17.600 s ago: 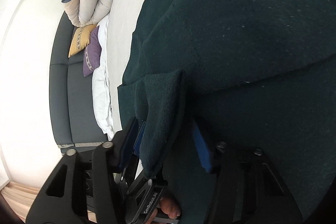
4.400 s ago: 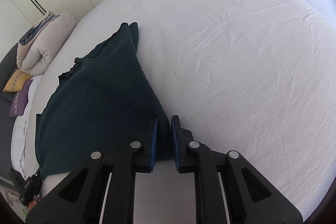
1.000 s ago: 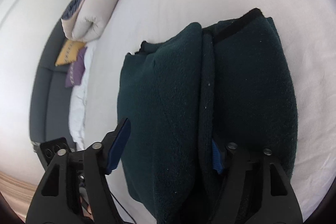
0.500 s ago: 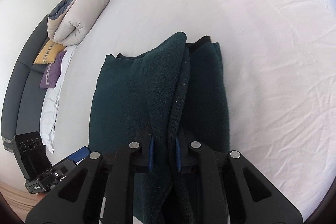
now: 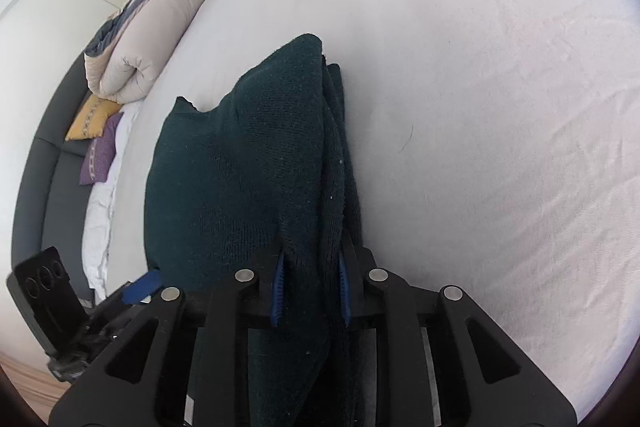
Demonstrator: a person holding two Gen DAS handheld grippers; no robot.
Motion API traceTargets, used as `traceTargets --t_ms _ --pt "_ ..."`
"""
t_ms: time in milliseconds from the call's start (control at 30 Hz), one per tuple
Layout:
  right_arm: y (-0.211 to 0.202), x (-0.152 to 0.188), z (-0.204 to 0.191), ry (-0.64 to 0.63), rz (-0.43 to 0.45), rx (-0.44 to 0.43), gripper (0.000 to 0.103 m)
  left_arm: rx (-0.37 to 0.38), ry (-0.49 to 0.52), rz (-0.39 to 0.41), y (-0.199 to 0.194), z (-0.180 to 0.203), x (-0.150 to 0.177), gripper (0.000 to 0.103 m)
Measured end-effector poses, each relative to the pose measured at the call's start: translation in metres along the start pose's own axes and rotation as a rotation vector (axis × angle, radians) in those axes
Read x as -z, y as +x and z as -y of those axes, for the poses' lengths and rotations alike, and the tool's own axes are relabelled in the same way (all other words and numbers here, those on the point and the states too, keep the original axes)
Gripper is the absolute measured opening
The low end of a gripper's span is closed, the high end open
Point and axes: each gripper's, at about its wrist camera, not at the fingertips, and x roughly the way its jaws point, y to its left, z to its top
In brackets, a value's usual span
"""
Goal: Fold small clothes
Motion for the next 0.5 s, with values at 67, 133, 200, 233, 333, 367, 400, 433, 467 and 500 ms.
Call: traceTargets --t_ms 67,133,200,233,333,367,400,433,467,500 --pt "-0.006 0.002 0.008 0.047 -0.004 -0.031 0.023 -0.076 0.07 -0.008 0.005 0.013 0.002 0.064" --pt "-0.019 0.007 0.005 0.055 0.023 0.007 0.028 -0.114 0.098 -0.015 0.009 0.019 0.003 0.064" --pt "-0.042 0.015 -0.006 0.016 0.098 0.1 0.038 -0.126 0.1 -0.015 0.011 0.02 0.004 0.064" --pt "-0.055 0.019 -0.014 -0.004 0.14 0.132 0.038 -0.127 0.098 -0.014 0.011 0.019 0.005 0.064" --pt "-0.081 0.033 -0.038 -0.076 0.186 0.098 0.038 -0.134 0.109 -0.015 0.011 0.018 0.005 0.064" --pt "-0.085 0.039 -0.049 -0.105 0.188 0.099 0.038 -0.137 0.113 -0.015 0.011 0.019 0.005 0.064" --pt "-0.085 0.045 -0.056 -0.138 0.18 0.103 0.038 -0.139 0.113 -0.015 0.012 0.021 0.004 0.064" --pt "-0.082 0.052 -0.06 -0.164 0.159 0.109 0.038 -0.139 0.111 -0.015 0.012 0.021 0.004 0.064" --pt "-0.076 0.057 -0.061 -0.182 0.132 0.125 0.038 -0.139 0.109 -0.015 0.012 0.022 0.003 0.064" --pt "-0.068 0.061 -0.06 -0.192 0.108 0.155 0.038 -0.14 0.108 -0.016 0.012 0.023 0.003 0.064"
